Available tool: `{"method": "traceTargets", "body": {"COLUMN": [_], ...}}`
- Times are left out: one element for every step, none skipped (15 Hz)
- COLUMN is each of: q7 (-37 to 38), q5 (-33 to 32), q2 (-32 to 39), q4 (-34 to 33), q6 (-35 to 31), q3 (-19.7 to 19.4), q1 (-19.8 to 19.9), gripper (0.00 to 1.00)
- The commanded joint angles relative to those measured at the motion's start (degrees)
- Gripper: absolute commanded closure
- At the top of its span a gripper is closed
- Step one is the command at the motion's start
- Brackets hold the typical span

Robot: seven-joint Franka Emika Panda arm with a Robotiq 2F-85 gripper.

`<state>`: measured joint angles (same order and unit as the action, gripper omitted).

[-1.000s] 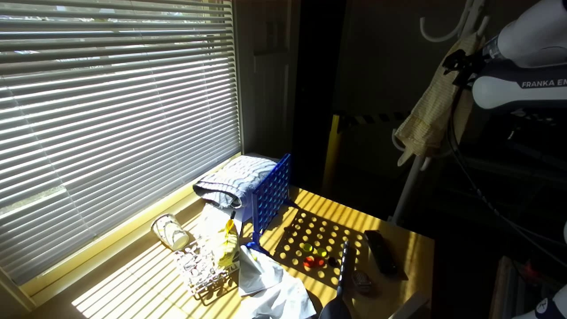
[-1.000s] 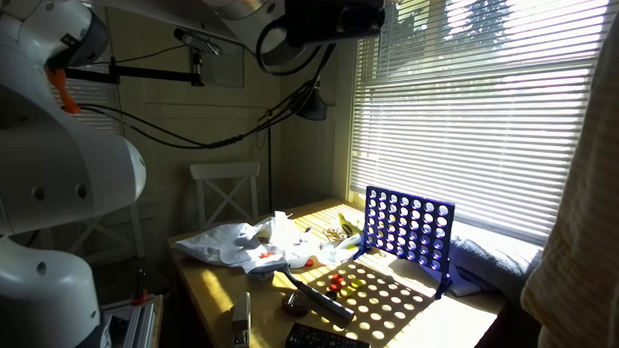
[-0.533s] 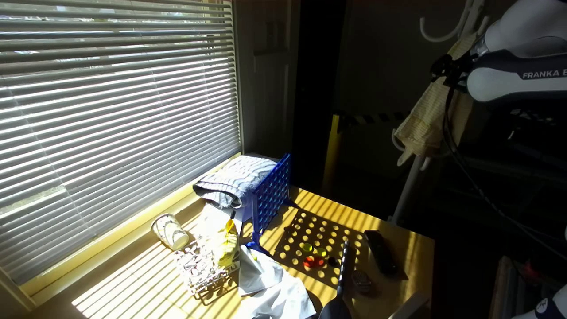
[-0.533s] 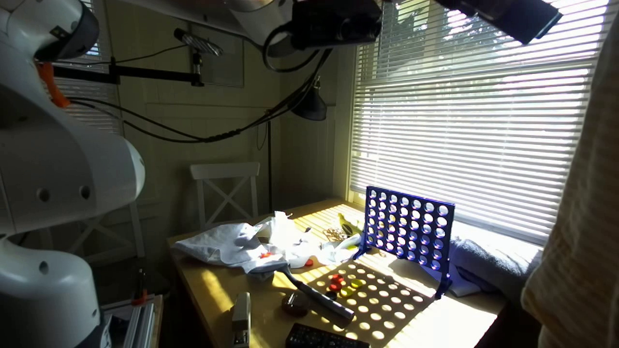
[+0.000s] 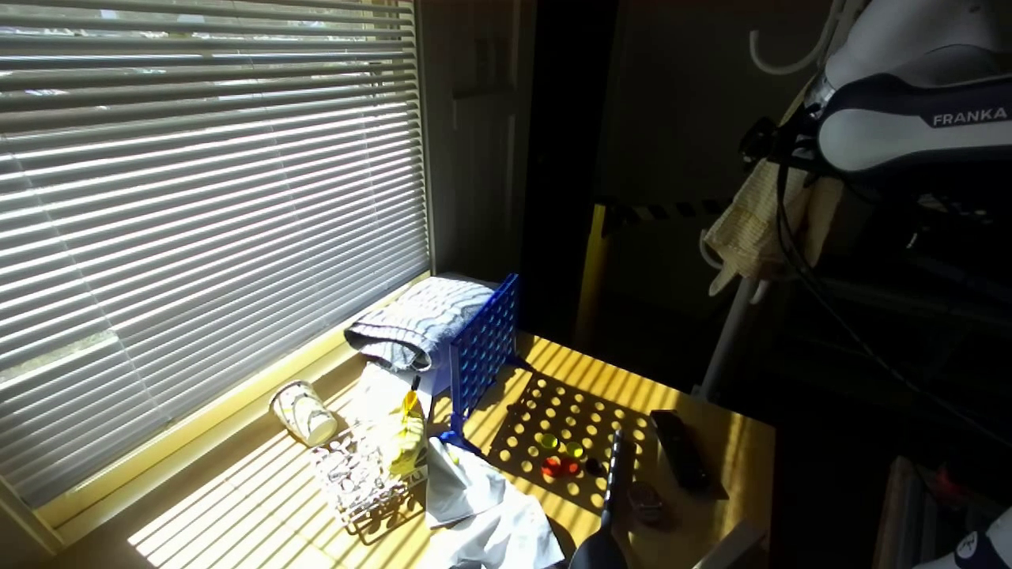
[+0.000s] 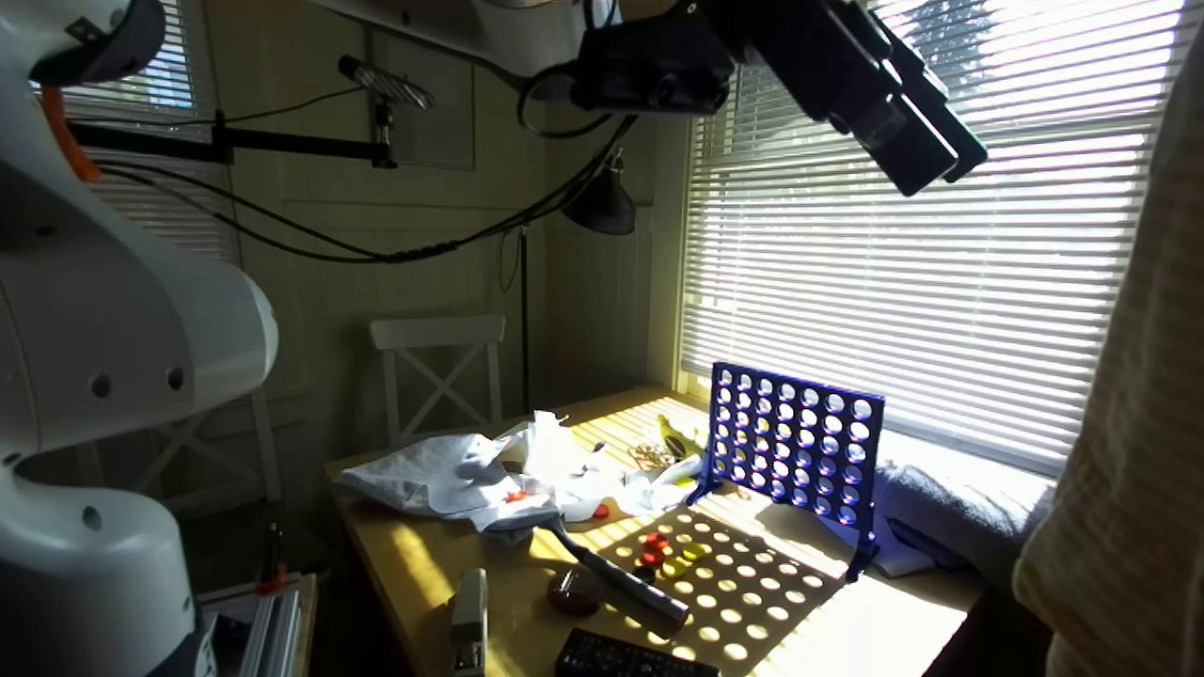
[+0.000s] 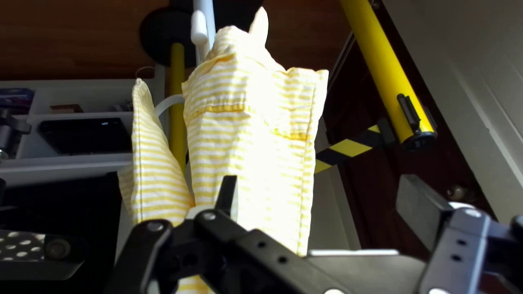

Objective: Hang the yellow towel on the stand

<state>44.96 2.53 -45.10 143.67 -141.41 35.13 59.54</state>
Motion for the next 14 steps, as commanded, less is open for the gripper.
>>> {"method": "traceTargets", "body": {"q7": [4.5, 5.1, 6.0, 6.8, 7.5, 8.4, 8.9, 9.6, 10.4, 11.2, 11.8, 12.7, 13.3, 13.9], "q5": [-4.6, -5.1, -5.9, -6.6, -7.1, -7.8, -8.2, -8.8, -9.2, -9.8, -10.3, -10.9, -11.3, -11.8], "q2": [4.8, 5.5, 6.4, 7.1, 7.9, 8.7, 9.7, 10.5, 11.3, 12.2, 12.8, 13.5, 14.2, 14.9], "q4": [-3.7, -4.1, -4.6, -5.0, -5.4, -5.9, -6.3, -6.5, -6.8, -7.2, -7.3, -7.4, -7.6, -7.7], "q6": [6.1, 7.6, 9.0, 10.1, 11.4, 12.6, 13.8, 14.6, 15.7, 16.8, 17.5, 18.2, 19.1, 19.6], "q3": [-1.8, -2.4, -2.8, -3.4, -4.1, -4.8, -5.8, -6.8, -7.9, -9.0, -10.1, -11.2, -12.5, -13.8], "q1": [-4.4, -5.8, -7.0, -8.3, -9.8, -11.3, -13.2, -14.9, -16.8, -18.7, -20.6, -22.5, -24.5, -26.4], "gripper": [0.0, 0.0, 0.0, 0.0, 0.0, 0.0, 0.0, 0.0, 0.0, 0.0, 0.0, 0.0, 0.0, 0.0]}}
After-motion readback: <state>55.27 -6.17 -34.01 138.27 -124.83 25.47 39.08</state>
